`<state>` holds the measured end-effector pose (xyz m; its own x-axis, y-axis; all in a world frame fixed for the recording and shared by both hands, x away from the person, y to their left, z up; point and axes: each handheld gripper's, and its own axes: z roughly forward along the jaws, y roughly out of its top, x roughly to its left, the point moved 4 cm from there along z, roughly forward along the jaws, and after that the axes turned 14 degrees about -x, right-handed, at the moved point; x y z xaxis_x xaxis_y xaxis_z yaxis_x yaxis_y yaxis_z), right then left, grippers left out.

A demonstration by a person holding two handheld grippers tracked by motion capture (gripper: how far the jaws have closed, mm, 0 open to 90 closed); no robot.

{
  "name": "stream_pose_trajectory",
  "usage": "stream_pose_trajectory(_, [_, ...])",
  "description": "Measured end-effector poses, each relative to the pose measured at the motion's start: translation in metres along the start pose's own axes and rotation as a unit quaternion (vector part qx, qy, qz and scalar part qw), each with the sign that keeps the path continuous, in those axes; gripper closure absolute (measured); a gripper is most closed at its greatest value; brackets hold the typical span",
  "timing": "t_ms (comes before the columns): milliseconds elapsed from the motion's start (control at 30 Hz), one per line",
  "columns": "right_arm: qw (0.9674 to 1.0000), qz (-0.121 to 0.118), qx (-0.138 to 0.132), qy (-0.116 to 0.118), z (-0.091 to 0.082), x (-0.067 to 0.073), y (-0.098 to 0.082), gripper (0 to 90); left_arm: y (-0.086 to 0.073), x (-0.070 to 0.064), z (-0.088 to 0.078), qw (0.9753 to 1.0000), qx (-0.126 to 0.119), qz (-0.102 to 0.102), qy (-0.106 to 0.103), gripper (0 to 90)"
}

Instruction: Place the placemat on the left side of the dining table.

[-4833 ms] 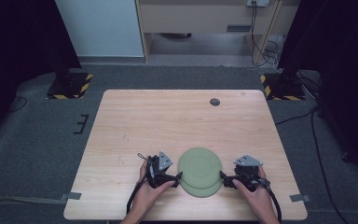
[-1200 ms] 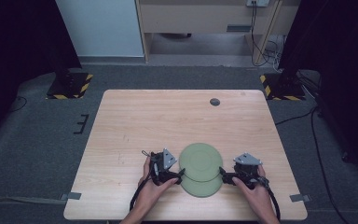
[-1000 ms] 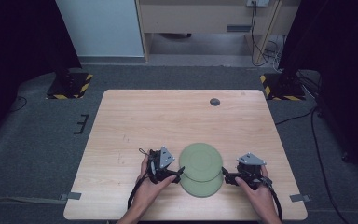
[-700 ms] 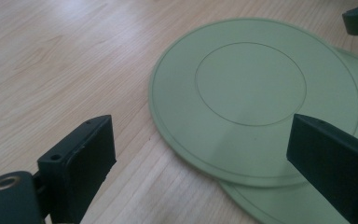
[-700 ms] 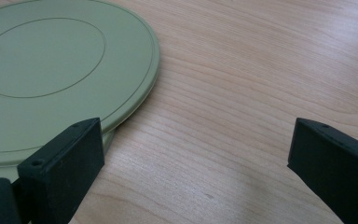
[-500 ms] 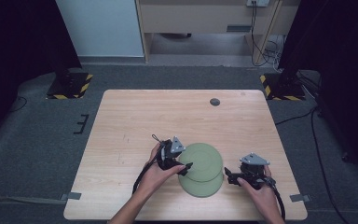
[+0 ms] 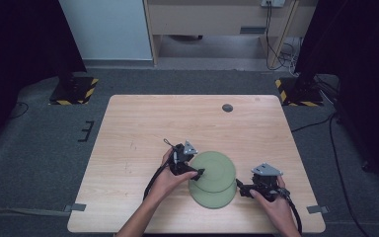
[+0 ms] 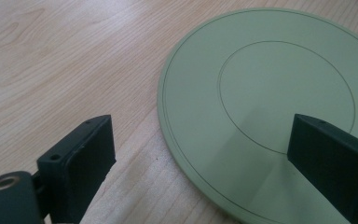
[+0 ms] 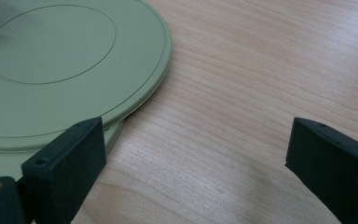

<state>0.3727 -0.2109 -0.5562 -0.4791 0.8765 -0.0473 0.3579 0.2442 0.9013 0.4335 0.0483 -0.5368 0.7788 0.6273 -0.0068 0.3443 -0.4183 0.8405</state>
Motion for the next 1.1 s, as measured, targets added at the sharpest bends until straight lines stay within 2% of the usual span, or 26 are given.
stream_pose_trajectory(200, [1.0000,-0.004,-0.004,0.008,0.000,0.002,0.001,5.3,0.000,-0.002,0.002,1.0000,0.004,0.007,0.004,10.0])
stream_pose_trajectory(467, [0.9998,-0.009,0.002,0.015,0.002,0.008,0.000,5.5,0.001,-0.002,0.001,1.0000,0.002,0.004,0.006,13.3])
stream_pose_trajectory(533, [0.9998,-0.010,0.001,0.016,0.003,0.009,0.000,5.6,0.002,0.000,0.000,0.9999,0.001,0.004,0.015,16.9])
stream_pose_trajectory(767, [0.9998,-0.011,0.000,0.015,0.004,0.009,0.000,5.6,0.005,-0.001,-0.002,0.9999,0.002,0.009,0.012,22.7])
stream_pose_trajectory(933, [0.9999,-0.006,0.000,0.013,0.002,0.007,0.001,5.6,0.007,0.000,-0.001,0.9999,0.003,0.005,0.011,25.0])
stream_pose_trajectory(1100, [0.9998,-0.011,-0.003,0.014,0.006,0.011,0.001,5.6,0.009,0.001,0.002,0.9999,0.007,0.004,0.010,28.3])
